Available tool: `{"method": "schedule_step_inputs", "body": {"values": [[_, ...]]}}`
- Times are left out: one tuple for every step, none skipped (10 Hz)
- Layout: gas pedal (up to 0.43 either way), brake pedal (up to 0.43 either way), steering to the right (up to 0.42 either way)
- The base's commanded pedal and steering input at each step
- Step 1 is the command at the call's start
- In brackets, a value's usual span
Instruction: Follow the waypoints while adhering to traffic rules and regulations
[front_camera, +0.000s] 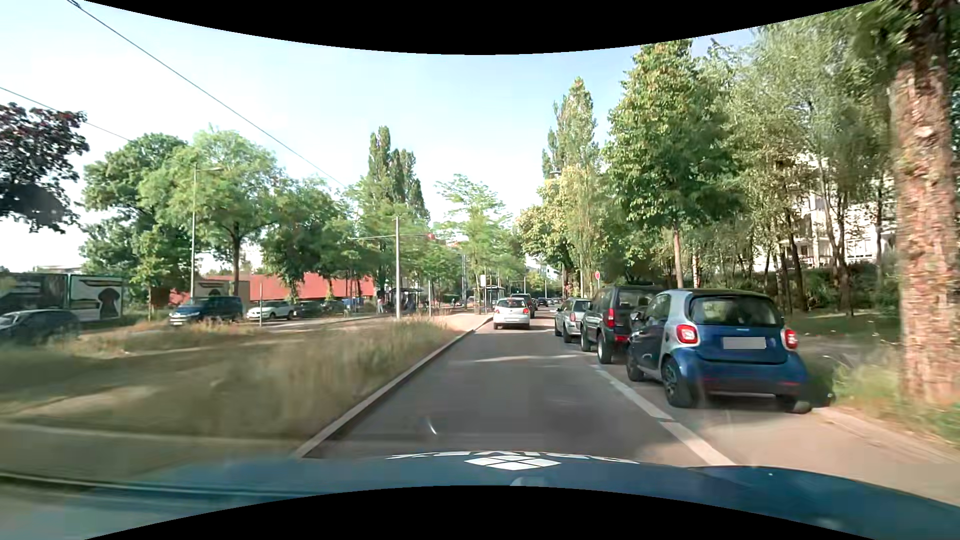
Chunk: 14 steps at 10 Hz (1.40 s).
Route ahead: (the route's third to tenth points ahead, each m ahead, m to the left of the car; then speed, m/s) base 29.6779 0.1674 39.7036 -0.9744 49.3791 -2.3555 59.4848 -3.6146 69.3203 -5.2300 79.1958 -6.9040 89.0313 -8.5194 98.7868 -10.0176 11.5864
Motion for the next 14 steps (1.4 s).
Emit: {"method": "schedule_step_inputs", "body": {"values": [[0.169, 0.000, 0.012], [0.169, 0.000, 0.012], [0.169, 0.000, 0.012], [0.177, 0.000, 0.012], [0.177, 0.000, 0.012], [0.177, 0.000, 0.011], [0.177, 0.000, 0.011], [0.177, 0.000, 0.010], [0.177, 0.000, 0.010], [0.177, 0.000, 0.010], [0.177, 0.000, 0.010], [0.177, 0.000, 0.010], [0.177, 0.000, 0.011], [0.169, 0.000, 0.010]]}}
